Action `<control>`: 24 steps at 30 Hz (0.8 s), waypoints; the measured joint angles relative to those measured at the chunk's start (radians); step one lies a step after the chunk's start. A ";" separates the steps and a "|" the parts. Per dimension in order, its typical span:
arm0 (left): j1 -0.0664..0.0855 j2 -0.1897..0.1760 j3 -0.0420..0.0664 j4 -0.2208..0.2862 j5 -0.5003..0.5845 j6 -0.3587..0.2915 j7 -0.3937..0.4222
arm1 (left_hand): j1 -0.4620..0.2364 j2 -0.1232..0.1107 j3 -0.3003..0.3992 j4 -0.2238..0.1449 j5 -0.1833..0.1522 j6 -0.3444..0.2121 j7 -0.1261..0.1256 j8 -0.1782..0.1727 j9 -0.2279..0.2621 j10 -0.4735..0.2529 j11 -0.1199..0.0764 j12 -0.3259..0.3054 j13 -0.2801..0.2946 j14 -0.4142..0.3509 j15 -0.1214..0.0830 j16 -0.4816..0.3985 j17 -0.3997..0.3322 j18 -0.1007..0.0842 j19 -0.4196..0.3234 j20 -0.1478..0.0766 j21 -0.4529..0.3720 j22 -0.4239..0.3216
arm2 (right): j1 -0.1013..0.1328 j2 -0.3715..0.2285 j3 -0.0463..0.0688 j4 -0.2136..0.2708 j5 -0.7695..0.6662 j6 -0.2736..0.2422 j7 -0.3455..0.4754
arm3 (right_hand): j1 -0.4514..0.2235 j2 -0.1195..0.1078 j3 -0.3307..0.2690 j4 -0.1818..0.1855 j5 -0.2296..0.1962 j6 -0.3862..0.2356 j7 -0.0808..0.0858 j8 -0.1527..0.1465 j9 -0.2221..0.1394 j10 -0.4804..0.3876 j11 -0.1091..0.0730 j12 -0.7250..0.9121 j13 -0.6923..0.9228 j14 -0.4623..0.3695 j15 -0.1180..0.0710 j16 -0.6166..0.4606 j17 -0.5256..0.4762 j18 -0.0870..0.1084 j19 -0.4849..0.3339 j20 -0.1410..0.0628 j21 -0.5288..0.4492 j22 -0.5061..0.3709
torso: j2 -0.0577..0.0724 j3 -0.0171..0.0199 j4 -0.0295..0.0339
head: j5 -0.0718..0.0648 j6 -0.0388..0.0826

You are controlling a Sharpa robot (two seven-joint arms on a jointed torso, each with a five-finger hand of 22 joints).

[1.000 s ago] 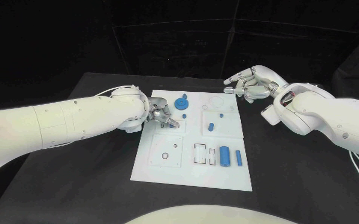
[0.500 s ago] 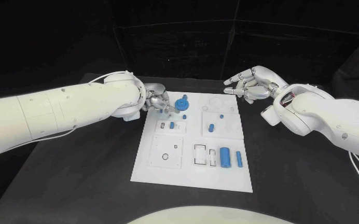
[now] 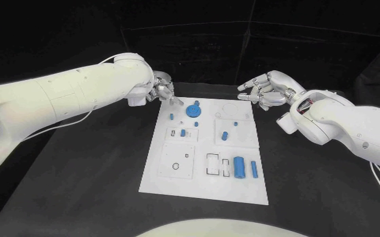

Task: Assemble the parts on the task board

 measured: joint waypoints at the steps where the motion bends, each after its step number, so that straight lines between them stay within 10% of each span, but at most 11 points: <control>1: 0.000 0.012 -0.001 -0.023 -0.003 0.013 0.000 | 0.000 0.000 -0.005 0.002 0.000 0.007 -0.002 0.000 -0.001 0.000 0.000 0.000 0.001 0.000 0.000 0.000 0.000 0.000 0.001 0.001 0.000 0.001 | 0.000 0.000 0.000 0.000 0.000 0.000 0.000 | 0.000 0.000 0.000 0.000 0.000 0.000 0.000 0.000 0.000 0.000 0.000 0.000 0.000 0.000 0.000 0.000 0.000 0.000 0.000 0.000 0.000 0.000 | 0.001 -0.0004 -0.0006 | 0.001 0.000; 24: -0.052 0.102 -0.002 -0.204 -0.055 0.100 -0.001 | 0.004 0.024 -0.066 0.038 0.000 0.044 -0.020 0.024 0.008 0.009 -0.009 0.023 0.019 0.000 0.000 0.000 0.000 0.000 0.004 0.004 0.013 0.031 | 0.000 0.005 0.000 0.000 0.001 0.000 0.001 | 0.000 0.000 0.000 0.000 0.005 0.000 0.000 0.000 0.000 0.000 0.000 0.000 -0.001 0.000 0.000 0.000 0.000 0.000 0.000 0.000 0.000 0.000 | 0.005 -0.0034 -0.0039 | 0.008 -0.005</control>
